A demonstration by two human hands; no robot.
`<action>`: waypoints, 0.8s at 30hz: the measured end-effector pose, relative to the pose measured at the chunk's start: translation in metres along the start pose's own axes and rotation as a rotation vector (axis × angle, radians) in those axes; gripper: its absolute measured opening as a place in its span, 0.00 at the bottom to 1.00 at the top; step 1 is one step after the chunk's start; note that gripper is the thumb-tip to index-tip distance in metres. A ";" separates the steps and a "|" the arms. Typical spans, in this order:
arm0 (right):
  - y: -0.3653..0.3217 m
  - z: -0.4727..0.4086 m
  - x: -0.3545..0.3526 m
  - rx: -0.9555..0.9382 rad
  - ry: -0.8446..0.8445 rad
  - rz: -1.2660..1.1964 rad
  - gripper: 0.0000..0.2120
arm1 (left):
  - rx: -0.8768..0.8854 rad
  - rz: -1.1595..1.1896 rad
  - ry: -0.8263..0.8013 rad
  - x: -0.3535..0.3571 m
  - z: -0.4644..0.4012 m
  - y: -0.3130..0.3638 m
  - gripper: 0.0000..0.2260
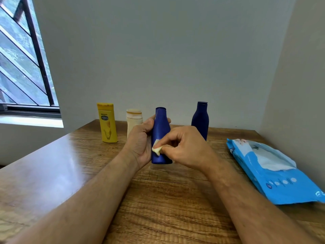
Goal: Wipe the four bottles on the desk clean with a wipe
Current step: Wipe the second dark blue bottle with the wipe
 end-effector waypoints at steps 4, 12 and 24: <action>0.007 0.001 -0.022 0.022 0.299 -0.045 0.07 | -0.081 -0.123 -0.091 0.011 0.007 -0.010 0.12; 0.005 -0.001 -0.017 0.003 0.219 -0.064 0.09 | -0.010 -0.091 0.009 0.005 0.004 0.003 0.15; 0.020 -0.002 -0.021 0.088 0.297 -0.152 0.11 | -0.027 -0.146 0.060 0.003 0.005 -0.005 0.16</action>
Point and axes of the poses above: each hand's wrist, its own z-axis away from the middle knuckle, its own x-axis out of the palm, y = z × x, the point moved 7 cm from there along -z, towards the middle knuckle, and after that the axes turned 1 degree about -x, right-handed, at the moved point
